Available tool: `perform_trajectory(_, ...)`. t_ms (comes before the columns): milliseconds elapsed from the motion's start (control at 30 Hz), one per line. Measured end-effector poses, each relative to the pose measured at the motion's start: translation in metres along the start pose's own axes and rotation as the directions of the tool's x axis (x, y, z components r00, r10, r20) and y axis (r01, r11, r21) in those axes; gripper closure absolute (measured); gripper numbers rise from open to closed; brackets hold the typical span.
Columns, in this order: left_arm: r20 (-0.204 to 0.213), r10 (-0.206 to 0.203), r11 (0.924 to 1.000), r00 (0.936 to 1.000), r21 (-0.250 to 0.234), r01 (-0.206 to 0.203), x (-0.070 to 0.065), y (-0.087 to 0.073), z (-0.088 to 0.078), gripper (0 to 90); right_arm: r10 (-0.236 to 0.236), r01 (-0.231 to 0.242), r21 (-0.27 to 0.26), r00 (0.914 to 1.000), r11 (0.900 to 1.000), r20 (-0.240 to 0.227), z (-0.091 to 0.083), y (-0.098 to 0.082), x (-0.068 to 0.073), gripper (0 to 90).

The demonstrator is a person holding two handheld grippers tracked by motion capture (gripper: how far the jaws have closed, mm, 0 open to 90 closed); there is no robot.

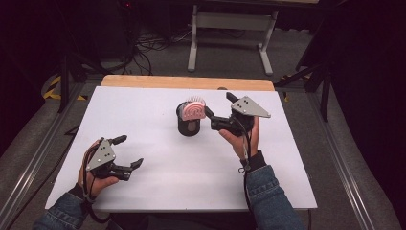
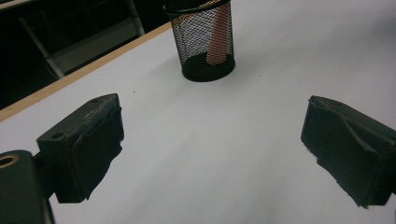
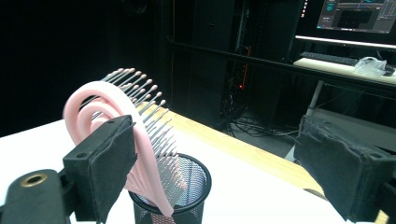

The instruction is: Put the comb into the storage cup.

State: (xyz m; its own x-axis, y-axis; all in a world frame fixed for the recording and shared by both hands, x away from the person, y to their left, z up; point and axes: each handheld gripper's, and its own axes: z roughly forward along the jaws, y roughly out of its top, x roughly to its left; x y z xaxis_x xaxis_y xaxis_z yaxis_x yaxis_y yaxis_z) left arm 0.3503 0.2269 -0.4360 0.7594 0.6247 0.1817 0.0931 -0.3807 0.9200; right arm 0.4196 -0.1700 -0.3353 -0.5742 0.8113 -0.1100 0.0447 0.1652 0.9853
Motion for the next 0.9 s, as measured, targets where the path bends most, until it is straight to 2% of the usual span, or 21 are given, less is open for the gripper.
perform_trajectory(900, 0.002, 0.004, 1.0, 1.0, 0.004, -0.004, 0.0, 0.0, 0.0006, 6.7, -0.033, 0.033, 0.028, 0.9994, 0.999, 0.0, -0.0036, 0.0008, 0.0, 12.9)
